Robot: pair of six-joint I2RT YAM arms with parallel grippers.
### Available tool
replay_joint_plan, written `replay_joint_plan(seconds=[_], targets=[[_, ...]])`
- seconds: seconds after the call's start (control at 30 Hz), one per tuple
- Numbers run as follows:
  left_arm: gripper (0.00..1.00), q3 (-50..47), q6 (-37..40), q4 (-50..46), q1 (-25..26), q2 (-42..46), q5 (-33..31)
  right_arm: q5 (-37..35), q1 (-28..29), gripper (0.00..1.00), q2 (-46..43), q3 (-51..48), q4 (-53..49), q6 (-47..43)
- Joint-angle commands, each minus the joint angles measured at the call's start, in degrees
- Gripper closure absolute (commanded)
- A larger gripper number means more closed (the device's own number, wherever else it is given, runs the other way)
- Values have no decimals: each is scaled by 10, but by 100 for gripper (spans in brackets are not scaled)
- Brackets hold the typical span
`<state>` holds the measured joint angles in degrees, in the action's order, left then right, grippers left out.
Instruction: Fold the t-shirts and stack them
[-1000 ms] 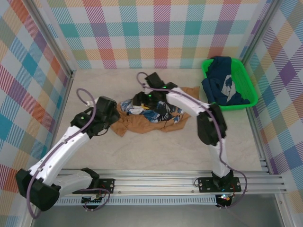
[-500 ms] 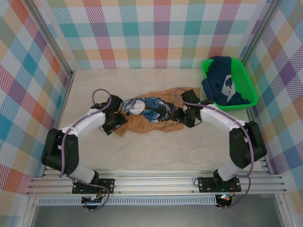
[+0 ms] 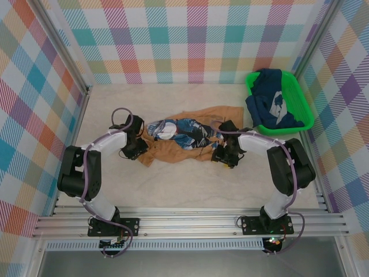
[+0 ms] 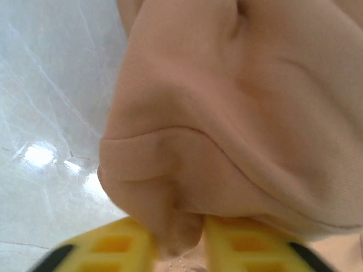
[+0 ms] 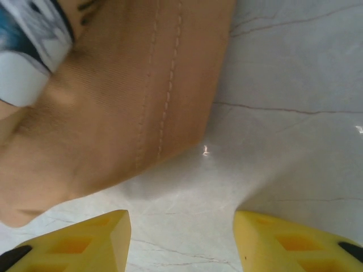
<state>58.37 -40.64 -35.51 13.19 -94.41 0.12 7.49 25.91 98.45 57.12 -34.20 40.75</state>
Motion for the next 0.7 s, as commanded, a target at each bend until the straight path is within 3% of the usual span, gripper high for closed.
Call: replay_joint_plan(seconds=[0.0,0.17,0.33,0.5,0.67], targets=[[93,20,19,2,-5,25,-17,-23,2,53,34,26,46,9],[100,33,20,-31,-5,73,-56,-32,2,62,78,80,52,-1],[100,39,13,-54,-6,135,-83,-55,2,83,101,115,39,-9],[100,43,14,-78,-9,173,-98,-85,2,81,58,115,27,-18],[100,39,7,-85,-11,203,-110,-114,-1,67,16,106,16,-33]])
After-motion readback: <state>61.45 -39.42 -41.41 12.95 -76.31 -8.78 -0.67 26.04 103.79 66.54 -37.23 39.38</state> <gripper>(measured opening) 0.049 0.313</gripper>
